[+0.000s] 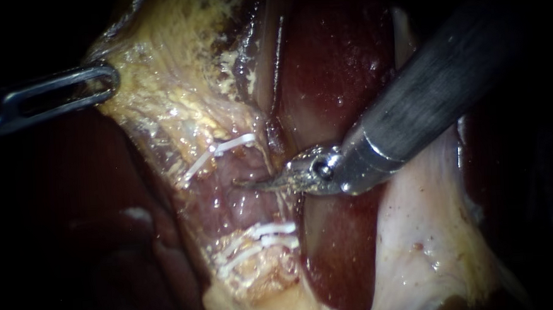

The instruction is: Go back from the cut right tube

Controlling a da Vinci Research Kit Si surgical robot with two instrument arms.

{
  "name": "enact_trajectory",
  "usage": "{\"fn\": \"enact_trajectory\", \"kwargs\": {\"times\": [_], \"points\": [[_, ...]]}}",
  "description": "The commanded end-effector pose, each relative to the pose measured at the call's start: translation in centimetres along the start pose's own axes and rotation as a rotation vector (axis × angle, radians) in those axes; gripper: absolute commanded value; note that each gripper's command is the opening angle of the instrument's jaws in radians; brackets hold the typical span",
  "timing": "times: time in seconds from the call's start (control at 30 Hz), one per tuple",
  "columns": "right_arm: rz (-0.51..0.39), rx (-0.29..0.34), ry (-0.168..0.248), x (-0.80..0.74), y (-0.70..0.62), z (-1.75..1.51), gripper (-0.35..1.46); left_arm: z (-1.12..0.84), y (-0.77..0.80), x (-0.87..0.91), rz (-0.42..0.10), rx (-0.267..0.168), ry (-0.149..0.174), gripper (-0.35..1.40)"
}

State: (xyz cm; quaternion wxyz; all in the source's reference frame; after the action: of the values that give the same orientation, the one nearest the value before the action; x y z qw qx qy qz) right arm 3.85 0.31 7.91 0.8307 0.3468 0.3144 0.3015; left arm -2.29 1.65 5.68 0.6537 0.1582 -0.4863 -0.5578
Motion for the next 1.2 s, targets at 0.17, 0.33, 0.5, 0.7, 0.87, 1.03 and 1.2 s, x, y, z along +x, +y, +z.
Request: {"fn": "enact_trajectory", "kwargs": {"times": [0.17,0.33,0.5,0.7,0.87,1.03,1.2], "points": [[-0.001,0.003,-0.002,-0.03,0.0,-0.04,-0.35,0.0,-0.01,0.0,-0.001,0.001,-0.003,-0.35],[-0.001,0.008,0.006,-0.04,-0.01,-0.04,0.49,0.0,-0.01,0.0,-0.001,0.001,-0.003,-0.35],[-0.001,0.012,0.014,-0.04,-0.02,-0.04,0.93,0.0,-0.01,0.0,-0.001,0.001,-0.003,-0.35],[-0.002,0.012,0.014,-0.04,-0.04,-0.05,1.03,-0.01,-0.01,0.0,-0.001,0.0,-0.003,-0.35],[-0.071,0.018,0.014,-0.08,-0.1,-0.09,1.1,-0.01,-0.01,0.0,-0.001,0.0,-0.003,-0.35],[-0.296,0.055,0.072,-0.23,-0.2,-0.28,1.18,-0.01,-0.01,0.0,-0.001,0.0,-0.003,-0.35],[-0.54,0.036,0.125,-0.42,-0.25,-0.58,1.33,-0.01,-0.01,0.0,-0.001,0.0,-0.003,-0.35]]}}
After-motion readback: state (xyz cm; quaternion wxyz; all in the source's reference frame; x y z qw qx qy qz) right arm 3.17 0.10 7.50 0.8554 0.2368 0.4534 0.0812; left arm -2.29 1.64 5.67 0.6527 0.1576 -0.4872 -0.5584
